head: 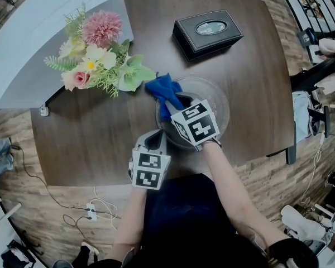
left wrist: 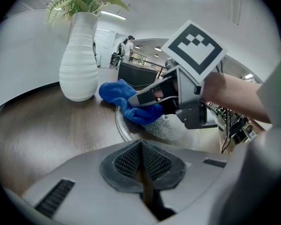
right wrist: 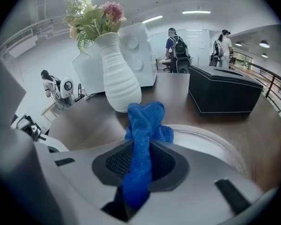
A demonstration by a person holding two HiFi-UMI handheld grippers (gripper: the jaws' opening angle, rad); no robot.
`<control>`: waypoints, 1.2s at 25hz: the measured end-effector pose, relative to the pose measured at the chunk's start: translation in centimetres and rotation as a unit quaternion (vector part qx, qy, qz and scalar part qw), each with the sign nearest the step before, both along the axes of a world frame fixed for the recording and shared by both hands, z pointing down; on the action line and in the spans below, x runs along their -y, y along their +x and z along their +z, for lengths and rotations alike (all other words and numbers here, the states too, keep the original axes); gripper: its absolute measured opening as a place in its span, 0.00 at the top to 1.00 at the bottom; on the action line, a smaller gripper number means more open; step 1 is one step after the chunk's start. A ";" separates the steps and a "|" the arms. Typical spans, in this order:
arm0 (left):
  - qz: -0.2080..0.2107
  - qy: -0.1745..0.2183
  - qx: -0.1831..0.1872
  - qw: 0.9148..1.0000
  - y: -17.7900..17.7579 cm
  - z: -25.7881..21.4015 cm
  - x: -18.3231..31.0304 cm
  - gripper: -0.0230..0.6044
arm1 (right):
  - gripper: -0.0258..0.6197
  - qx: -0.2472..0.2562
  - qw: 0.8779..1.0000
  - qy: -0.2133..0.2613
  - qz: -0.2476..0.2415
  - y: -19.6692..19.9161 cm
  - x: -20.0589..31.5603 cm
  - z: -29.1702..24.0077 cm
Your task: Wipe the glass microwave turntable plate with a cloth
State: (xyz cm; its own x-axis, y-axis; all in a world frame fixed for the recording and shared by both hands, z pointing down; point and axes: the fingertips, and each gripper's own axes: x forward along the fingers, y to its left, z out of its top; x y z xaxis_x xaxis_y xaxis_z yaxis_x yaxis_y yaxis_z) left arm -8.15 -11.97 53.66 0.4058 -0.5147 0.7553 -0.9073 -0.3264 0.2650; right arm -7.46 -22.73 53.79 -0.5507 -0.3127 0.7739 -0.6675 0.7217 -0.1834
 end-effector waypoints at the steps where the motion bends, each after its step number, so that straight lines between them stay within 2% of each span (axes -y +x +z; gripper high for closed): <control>1: 0.000 0.000 0.001 1.000 0.0 0.0 0.0 0.96 | 0.85 -0.001 1.000 0.001 0.003 0.2 0.2 0.0; 30: -0.005 -0.002 0.019 1.000 0.1 0.0 0.0 0.96 | 0.85 -0.028 0.994 0.016 0.100 10.4 3.8 0.1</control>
